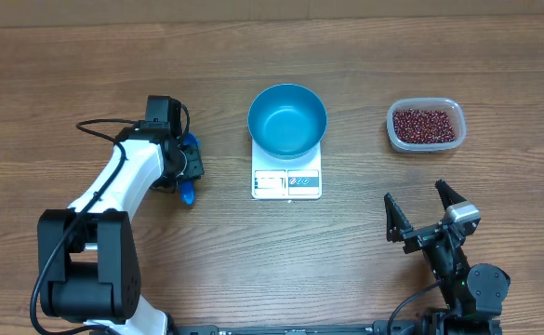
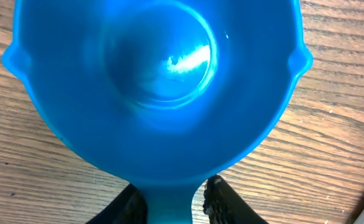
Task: Scoop item into bowl and weigh 150g on scale
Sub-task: 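Lift the blue scoop with the left gripper toward the bowl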
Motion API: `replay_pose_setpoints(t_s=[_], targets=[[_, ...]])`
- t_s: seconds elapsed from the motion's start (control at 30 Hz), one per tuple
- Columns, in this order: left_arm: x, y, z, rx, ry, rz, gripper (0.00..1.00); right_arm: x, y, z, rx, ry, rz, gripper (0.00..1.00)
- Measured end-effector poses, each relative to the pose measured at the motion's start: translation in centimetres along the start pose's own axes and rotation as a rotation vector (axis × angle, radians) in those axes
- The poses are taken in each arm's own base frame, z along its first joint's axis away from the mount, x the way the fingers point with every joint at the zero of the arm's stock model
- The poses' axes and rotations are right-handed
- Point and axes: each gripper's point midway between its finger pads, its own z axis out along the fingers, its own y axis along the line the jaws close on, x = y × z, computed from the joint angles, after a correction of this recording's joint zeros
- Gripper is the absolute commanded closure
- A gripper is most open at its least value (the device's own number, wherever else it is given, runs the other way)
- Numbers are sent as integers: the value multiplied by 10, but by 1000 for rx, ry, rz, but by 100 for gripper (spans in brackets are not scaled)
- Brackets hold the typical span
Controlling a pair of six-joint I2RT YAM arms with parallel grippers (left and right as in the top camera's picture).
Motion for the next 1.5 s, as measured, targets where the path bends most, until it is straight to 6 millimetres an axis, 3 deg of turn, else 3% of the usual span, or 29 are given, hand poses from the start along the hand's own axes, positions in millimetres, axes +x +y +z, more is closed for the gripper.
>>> replay_pose_setpoints(t_s=[0.37,0.83,0.97,1.07,1.2,1.37,1.5], targets=[[-3,-1,0,4,-12,0,67,0,0,0,0,0,0,0],[-2,-1,0,2,-6,0,82,0,0,0,0,0,0,0],[-3,-1,-11,-6,18,-1,83,0,0,0,0,0,0,0],[-24,-9,-37,8,-23,-12,89,0,0,0,0,0,1,0],[-59,-25,-95,64,-138,-71,93,0,0,0,0,-1,0,0],[-94,-64,-169,278,-275,-95,96,0,0,0,0,0,0,0],[-107,-89,-203,447,-312,-144,96,0,0,0,0,0,0,0]])
